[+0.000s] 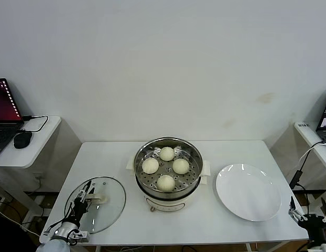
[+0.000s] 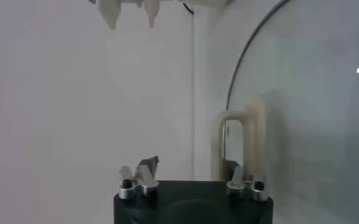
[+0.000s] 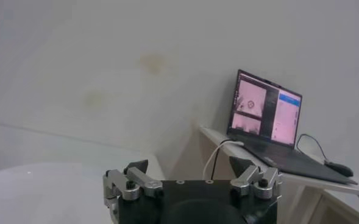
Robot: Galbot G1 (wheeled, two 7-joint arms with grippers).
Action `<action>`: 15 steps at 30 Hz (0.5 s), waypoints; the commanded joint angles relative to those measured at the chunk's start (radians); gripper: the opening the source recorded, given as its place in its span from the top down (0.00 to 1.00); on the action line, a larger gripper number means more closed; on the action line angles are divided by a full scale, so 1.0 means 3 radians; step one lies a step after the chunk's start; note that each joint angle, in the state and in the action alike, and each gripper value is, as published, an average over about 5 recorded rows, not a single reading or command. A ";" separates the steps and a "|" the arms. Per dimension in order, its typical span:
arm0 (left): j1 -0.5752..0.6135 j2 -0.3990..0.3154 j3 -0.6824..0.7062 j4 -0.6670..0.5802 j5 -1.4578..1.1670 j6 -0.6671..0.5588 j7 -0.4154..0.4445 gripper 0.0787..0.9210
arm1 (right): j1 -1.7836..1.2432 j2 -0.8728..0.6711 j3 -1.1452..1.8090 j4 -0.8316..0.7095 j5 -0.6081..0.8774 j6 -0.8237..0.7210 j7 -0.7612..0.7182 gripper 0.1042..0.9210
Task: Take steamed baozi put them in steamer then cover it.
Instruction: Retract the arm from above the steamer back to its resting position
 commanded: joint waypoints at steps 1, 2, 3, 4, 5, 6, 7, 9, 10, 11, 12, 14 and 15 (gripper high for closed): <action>-0.0007 -0.0011 -0.0014 0.0047 -0.0059 -0.0035 -0.0088 0.54 | -0.0003 -0.0003 -0.0029 0.0000 -0.0005 0.0003 0.0002 0.12; 0.0005 -0.0013 -0.0018 0.0034 -0.0071 -0.0042 -0.0104 0.57 | -0.0002 -0.0003 -0.0036 0.0000 -0.0005 0.0003 0.0003 0.12; 0.0021 -0.0014 -0.0024 0.0012 -0.0086 -0.0050 -0.0122 0.61 | -0.0001 -0.0003 -0.0048 -0.0003 -0.0009 0.0005 0.0002 0.12; 0.0037 -0.0016 -0.0031 -0.0014 -0.0098 -0.0056 -0.0137 0.65 | 0.0000 -0.0002 -0.0060 -0.0005 -0.0014 0.0007 0.0002 0.12; 0.0054 -0.0017 -0.0038 -0.0044 -0.0104 -0.0059 -0.0150 0.68 | 0.0002 0.0000 -0.0074 -0.0009 -0.0023 0.0010 0.0001 0.12; 0.0076 -0.0019 -0.0047 -0.0083 -0.0111 -0.0061 -0.0165 0.72 | 0.0003 0.0001 -0.0092 -0.0012 -0.0036 0.0014 0.0000 0.12; 0.0100 -0.0020 -0.0057 -0.0127 -0.0118 -0.0061 -0.0178 0.75 | 0.0004 0.0002 -0.0111 -0.0016 -0.0051 0.0018 -0.0003 0.12; 0.0160 -0.0021 -0.0087 -0.0246 -0.0128 -0.0046 -0.0205 0.82 | 0.0002 0.0001 -0.0150 -0.0015 -0.0082 0.0023 -0.0007 0.12; 0.0195 -0.0020 -0.0111 -0.0320 -0.0132 -0.0027 -0.0212 0.85 | 0.0000 -0.0001 -0.0168 -0.0011 -0.0094 0.0025 -0.0009 0.12; 0.0229 -0.0016 -0.0138 -0.0395 -0.0135 0.0002 -0.0215 0.87 | -0.0002 -0.0004 -0.0182 -0.0004 -0.0101 0.0025 -0.0010 0.12; 0.0265 -0.0007 -0.0169 -0.0481 -0.0136 0.0039 -0.0210 0.89 | -0.0003 -0.0007 -0.0195 0.0003 -0.0107 0.0025 -0.0011 0.12; 0.0331 0.0031 -0.0235 -0.0653 -0.0159 0.0154 -0.0162 0.91 | -0.0005 -0.0013 -0.0216 0.0016 -0.0112 0.0025 -0.0012 0.12; 0.0365 0.0064 -0.0266 -0.0755 -0.0181 0.0233 -0.0118 0.91 | -0.0007 -0.0016 -0.0225 0.0023 -0.0114 0.0025 -0.0013 0.12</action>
